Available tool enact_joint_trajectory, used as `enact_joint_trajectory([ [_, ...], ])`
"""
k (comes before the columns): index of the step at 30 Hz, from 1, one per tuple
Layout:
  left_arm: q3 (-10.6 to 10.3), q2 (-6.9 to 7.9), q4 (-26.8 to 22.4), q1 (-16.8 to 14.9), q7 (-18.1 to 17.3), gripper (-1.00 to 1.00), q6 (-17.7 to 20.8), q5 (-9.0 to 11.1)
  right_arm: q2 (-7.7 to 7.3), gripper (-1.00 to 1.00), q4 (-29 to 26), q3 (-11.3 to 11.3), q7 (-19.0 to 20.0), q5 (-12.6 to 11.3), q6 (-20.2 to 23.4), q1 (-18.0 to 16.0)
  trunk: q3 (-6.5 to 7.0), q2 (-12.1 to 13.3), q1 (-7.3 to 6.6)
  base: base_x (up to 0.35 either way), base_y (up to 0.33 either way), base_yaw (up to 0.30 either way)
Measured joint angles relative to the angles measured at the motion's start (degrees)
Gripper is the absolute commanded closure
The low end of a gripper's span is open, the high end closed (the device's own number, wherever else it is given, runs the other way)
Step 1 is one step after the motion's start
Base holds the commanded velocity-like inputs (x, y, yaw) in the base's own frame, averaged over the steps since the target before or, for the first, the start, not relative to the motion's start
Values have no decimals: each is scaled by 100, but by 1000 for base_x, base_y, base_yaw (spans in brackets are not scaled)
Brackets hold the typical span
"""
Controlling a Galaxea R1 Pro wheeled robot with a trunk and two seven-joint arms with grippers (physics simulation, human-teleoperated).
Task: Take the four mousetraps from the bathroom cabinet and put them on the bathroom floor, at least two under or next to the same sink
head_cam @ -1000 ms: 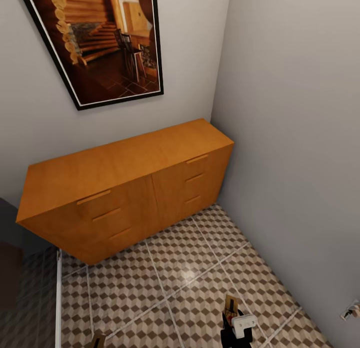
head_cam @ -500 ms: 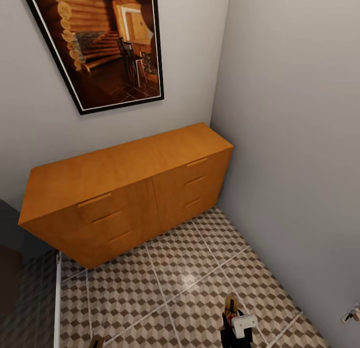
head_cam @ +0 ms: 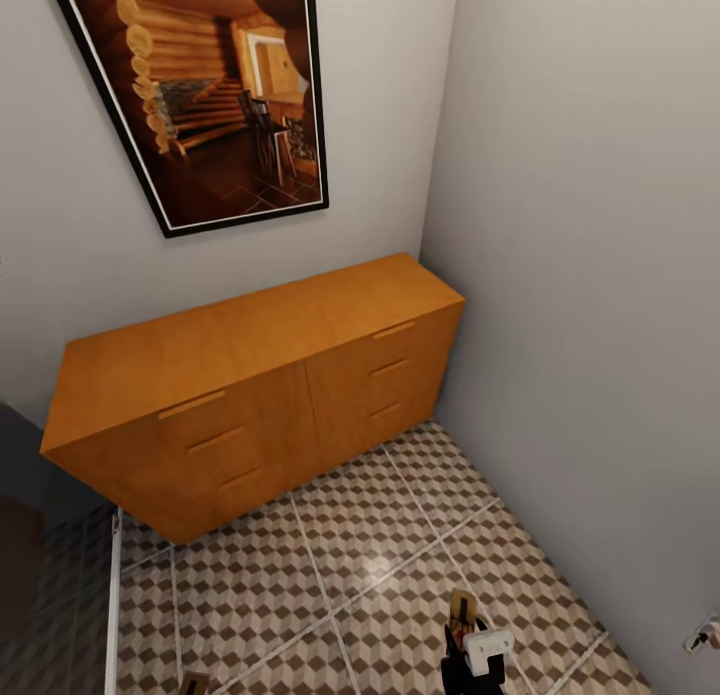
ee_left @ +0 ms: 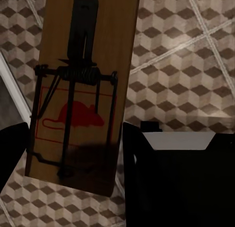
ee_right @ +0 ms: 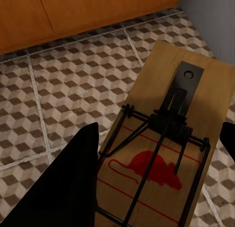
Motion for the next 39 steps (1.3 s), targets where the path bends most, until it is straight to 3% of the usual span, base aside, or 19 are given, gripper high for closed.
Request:
enact_joint_trajectory([
  [39,0,-17,59,1,1,100,9,0,10,100,1,4,1,-1,9,0,356,1,0,0,0,53],
])
